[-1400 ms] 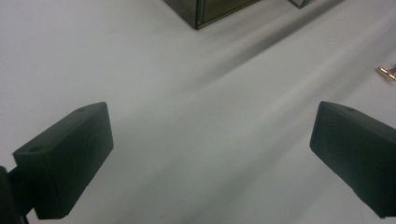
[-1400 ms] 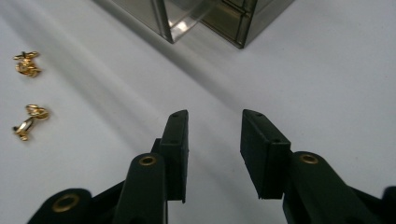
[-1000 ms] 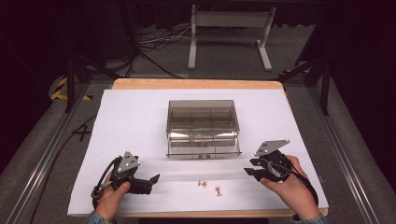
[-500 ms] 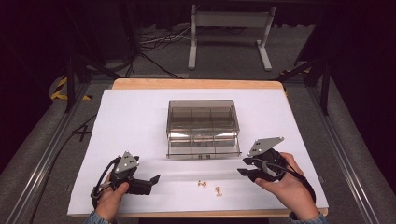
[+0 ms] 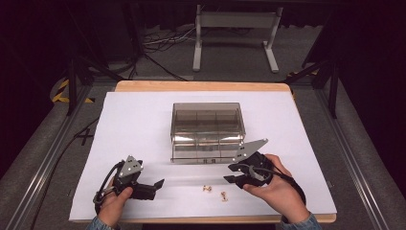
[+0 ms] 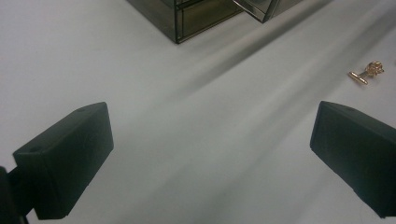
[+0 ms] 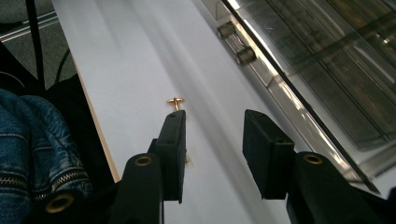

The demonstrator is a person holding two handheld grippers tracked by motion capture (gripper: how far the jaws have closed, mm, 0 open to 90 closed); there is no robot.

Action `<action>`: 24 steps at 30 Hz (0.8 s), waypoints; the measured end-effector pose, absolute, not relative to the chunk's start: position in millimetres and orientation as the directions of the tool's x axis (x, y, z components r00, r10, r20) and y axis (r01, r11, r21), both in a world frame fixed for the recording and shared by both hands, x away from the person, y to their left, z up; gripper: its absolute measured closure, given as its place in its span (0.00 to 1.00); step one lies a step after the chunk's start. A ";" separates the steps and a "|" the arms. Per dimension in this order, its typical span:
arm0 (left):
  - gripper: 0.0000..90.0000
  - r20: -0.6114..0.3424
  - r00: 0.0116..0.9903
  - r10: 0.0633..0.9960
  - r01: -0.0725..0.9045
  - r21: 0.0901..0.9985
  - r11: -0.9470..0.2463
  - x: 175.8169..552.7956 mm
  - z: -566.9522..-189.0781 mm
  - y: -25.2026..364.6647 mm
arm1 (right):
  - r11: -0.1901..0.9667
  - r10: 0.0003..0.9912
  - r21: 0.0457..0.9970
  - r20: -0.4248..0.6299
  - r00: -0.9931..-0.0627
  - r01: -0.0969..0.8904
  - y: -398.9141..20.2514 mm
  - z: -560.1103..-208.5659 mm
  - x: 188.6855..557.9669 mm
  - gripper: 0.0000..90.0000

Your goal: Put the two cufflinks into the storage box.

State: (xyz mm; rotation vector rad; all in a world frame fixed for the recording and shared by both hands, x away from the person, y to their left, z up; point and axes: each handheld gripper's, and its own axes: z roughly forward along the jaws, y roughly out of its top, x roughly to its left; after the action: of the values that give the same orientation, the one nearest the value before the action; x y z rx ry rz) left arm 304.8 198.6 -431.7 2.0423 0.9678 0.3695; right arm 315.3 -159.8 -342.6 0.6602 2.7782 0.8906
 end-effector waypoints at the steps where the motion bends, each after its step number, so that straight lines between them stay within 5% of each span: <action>1: 0.00 -0.078 0.660 0.747 0.503 0.785 -0.362 304.8 -431.9 198.5 | 0.730 0.448 0.582 -0.012 -0.894 0.358 -156.9 -343.2 315.3 0.67; 24: 0.00 -0.071 0.658 0.750 0.504 0.781 -0.369 304.9 -432.7 197.9 | 0.774 0.373 0.550 0.006 -0.928 0.315 -114.5 -366.2 322.3 0.68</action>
State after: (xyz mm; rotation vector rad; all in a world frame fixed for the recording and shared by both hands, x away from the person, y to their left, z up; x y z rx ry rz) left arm 304.9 197.9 -432.7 2.0495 0.9708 0.3782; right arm 322.3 -114.5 -366.2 0.5564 2.8605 0.8581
